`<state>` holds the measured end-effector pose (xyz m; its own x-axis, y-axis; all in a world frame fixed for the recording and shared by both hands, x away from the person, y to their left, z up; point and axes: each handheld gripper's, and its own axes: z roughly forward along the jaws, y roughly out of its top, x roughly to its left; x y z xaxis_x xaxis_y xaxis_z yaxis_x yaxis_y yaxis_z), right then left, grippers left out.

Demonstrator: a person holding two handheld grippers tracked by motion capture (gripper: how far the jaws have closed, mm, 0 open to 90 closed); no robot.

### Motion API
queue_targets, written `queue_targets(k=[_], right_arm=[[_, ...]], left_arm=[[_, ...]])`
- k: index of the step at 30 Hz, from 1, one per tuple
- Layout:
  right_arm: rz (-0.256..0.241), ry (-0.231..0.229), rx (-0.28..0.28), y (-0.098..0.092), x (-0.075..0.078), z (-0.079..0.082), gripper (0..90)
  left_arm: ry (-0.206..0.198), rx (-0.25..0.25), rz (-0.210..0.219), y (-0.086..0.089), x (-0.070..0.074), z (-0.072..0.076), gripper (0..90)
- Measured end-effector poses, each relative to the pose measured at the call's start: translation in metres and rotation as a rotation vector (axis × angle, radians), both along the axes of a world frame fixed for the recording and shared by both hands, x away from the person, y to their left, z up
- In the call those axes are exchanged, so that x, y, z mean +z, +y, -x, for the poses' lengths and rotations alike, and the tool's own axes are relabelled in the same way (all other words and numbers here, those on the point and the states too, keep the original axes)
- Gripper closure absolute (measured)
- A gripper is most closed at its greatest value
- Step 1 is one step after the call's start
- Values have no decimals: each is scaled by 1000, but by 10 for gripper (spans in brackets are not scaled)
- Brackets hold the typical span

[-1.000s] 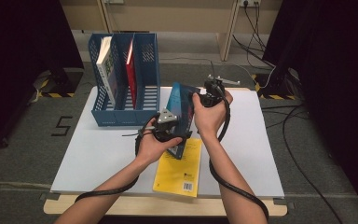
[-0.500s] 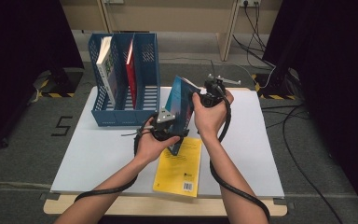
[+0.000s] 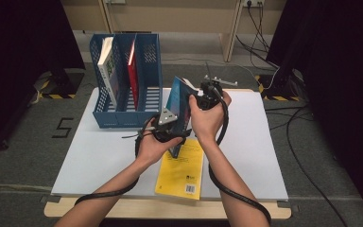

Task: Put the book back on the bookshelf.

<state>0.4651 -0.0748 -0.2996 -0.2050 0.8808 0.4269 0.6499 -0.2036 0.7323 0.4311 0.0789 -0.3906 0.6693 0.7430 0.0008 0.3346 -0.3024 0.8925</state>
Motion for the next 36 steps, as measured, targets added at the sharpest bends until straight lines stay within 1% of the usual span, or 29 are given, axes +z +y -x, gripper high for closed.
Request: queue_targets(k=[2, 6, 9, 10, 11, 13, 14, 16, 17, 22, 23, 26, 29, 30, 31, 32, 33, 34, 36], right_arm=[[-5, 2, 0, 1, 0, 0, 732], [-9, 5, 0, 2, 1, 1, 725], [-8, 3, 4, 3, 2, 2, 722], [-5, 3, 6, 3, 2, 2, 721], [-5, 4, 11, 4, 3, 3, 720], [-4, 3, 12, 5, 3, 3, 718], [-5, 2, 14, 6, 4, 4, 717], [0, 2, 15, 7, 4, 4, 715], [-4, 7, 15, 8, 4, 4, 715], [-2, 4, 20, 9, 4, 4, 713], [-1, 4, 19, 9, 4, 4, 713], [-2, 3, 20, 9, 4, 4, 713], [5, 0, 25, 11, 4, 6, 712], [6, 0, 27, 11, 5, 6, 711], [6, -1, 28, 12, 5, 7, 710], [6, 0, 30, 13, 5, 7, 709], [8, -1, 34, 13, 5, 7, 708], [9, -1, 34, 14, 5, 8, 708], [13, -4, 38, 16, 5, 8, 706]], left_arm=[[-9, 11, -10, -2, 1, -1, 252], [-41, 30, -40, -7, 0, -1, 246], [-50, 47, -58, -8, 0, -1, 251], [-60, 49, -79, -8, 0, -1, 253], [-65, 55, -75, -9, -1, -1, 254], [-68, 58, -93, -9, 0, -2, 257], [-67, 64, -84, -10, -1, -2, 259], [-70, 74, -94, -10, 0, -3, 265], [-69, 75, -92, -10, 1, -3, 267], [-68, 80, -87, -9, 1, -5, 276], [-68, 85, -80, -9, 0, -6, 278], [-63, 88, -86, -8, -1, -6, 283], [-71, 95, -100, -9, -1, -6, 300], [-84, 97, -106, -9, -1, -6, 307], [-89, 101, -111, -9, -1, -6, 314], [-78, 108, -107, -9, -1, -5, 325], [-91, 109, -113, -9, -1, -6, 335], [-80, 115, -111, -8, -1, -5, 346], [-84, 118, -114, -7, 0, -4, 373]])
